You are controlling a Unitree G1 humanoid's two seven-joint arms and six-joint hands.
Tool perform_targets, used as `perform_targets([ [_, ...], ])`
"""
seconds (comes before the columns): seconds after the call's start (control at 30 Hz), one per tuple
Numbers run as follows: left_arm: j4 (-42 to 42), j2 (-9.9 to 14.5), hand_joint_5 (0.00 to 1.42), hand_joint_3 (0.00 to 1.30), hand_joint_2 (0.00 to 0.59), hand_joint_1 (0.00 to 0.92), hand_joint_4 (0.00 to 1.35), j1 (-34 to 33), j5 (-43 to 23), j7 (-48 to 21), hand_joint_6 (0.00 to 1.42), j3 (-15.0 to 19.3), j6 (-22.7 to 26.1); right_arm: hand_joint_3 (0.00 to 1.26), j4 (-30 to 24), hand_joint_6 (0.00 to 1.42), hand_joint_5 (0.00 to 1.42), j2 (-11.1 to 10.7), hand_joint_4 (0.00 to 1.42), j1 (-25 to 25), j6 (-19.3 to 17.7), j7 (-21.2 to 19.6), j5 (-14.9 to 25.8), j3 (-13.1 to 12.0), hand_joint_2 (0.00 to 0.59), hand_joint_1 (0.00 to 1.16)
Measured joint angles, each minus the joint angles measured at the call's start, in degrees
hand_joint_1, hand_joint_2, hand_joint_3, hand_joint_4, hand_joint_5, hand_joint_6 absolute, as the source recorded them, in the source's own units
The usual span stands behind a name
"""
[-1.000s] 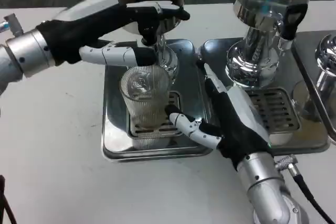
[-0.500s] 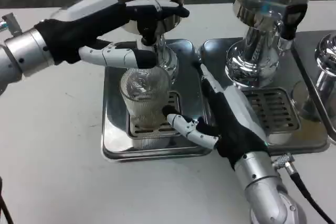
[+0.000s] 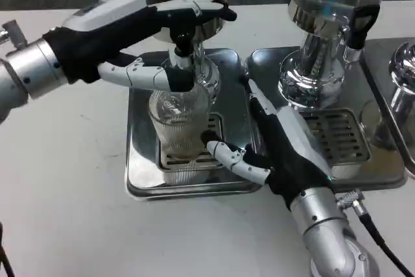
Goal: Grasp the cup under the faucet to collect the drink, then remove the cup.
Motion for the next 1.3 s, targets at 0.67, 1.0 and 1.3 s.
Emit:
perform_targets([
  [0.67,-0.91,2.2,0.09,0.18,0.048,0.0,0.06,0.15,6.52,9.3,0.15,-2.93,-4.39,0.0,-0.09,0.0,0.0,0.01,0.0,0.16,0.0,-0.03,0.5,0.0,0.261,0.5],
  [1.0,-1.23,2.84,0.09,0.18,0.048,0.0,0.06,0.31,9.64,13.71,0.15,-3.46,-5.76,0.0,-0.09,0.0,0.0,0.01,0.0,0.16,0.0,-0.08,0.74,-0.01,0.261,0.5],
  [1.3,-1.3,3.22,0.09,0.18,0.056,0.0,0.06,0.31,11.06,16.19,0.15,-3.87,-6.42,0.0,-0.09,0.0,0.0,0.01,0.0,0.16,0.0,-0.17,0.78,-0.01,0.267,0.51],
])
